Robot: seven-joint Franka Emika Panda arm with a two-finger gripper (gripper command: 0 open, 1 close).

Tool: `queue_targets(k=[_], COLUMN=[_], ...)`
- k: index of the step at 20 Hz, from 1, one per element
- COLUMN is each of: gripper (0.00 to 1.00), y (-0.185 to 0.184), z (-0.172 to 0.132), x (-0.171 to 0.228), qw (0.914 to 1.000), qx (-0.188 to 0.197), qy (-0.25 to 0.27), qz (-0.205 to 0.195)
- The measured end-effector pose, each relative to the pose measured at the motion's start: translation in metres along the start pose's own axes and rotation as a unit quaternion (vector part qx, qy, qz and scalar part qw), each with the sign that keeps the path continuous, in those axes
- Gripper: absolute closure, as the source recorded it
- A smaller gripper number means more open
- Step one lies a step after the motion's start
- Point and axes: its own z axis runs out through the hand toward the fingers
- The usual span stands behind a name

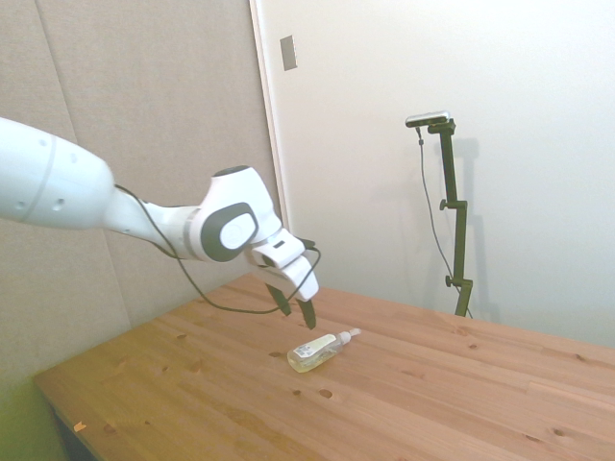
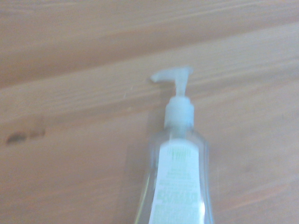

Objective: Stand the sanitizer

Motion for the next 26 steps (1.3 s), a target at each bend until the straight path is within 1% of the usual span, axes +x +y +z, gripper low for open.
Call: queue_targets(k=[4, 6, 9, 14, 15, 20, 26], gripper=[0.0, 0.0, 0.0, 0.0, 1.0, 1.0, 1.0], y=[-0.038, -0.049, -0.056, -0.056, -0.056, -0.054, -0.051], z=[0.05, 0.067, 0.083, 0.102, 0.105, 0.119, 0.12], x=[0.027, 0.034, 0.044, 0.052, 0.052, 0.054, 0.063], qw=[0.9999, 0.9998, 0.9996, 0.9991, 0.999, 0.9986, 0.9981], qx=[-0.008, -0.012, -0.022, -0.033, -0.035, -0.043, -0.045], qy=[0.002, 0.0, -0.002, -0.007, -0.008, -0.011, -0.012], qz=[0.009, 0.013, 0.019, 0.026, 0.026, 0.029, 0.04])
